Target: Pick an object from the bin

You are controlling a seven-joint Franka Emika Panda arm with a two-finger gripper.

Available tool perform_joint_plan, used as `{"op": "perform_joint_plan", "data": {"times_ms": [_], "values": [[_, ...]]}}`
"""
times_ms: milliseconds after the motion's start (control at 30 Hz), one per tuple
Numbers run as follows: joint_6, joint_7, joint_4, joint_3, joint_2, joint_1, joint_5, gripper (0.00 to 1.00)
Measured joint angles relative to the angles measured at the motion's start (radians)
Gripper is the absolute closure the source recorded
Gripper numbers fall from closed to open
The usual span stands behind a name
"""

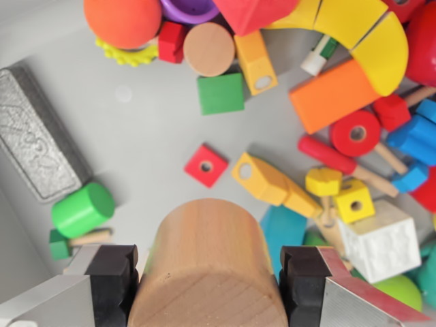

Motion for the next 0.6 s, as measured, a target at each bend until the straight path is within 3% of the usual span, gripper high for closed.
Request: {"op": "perform_joint_plan", "data": {"times_ms": [600], "values": [[-0.114,0.002,0.064,0.0,-0.048,0.0,-0.001,1.0]]}}
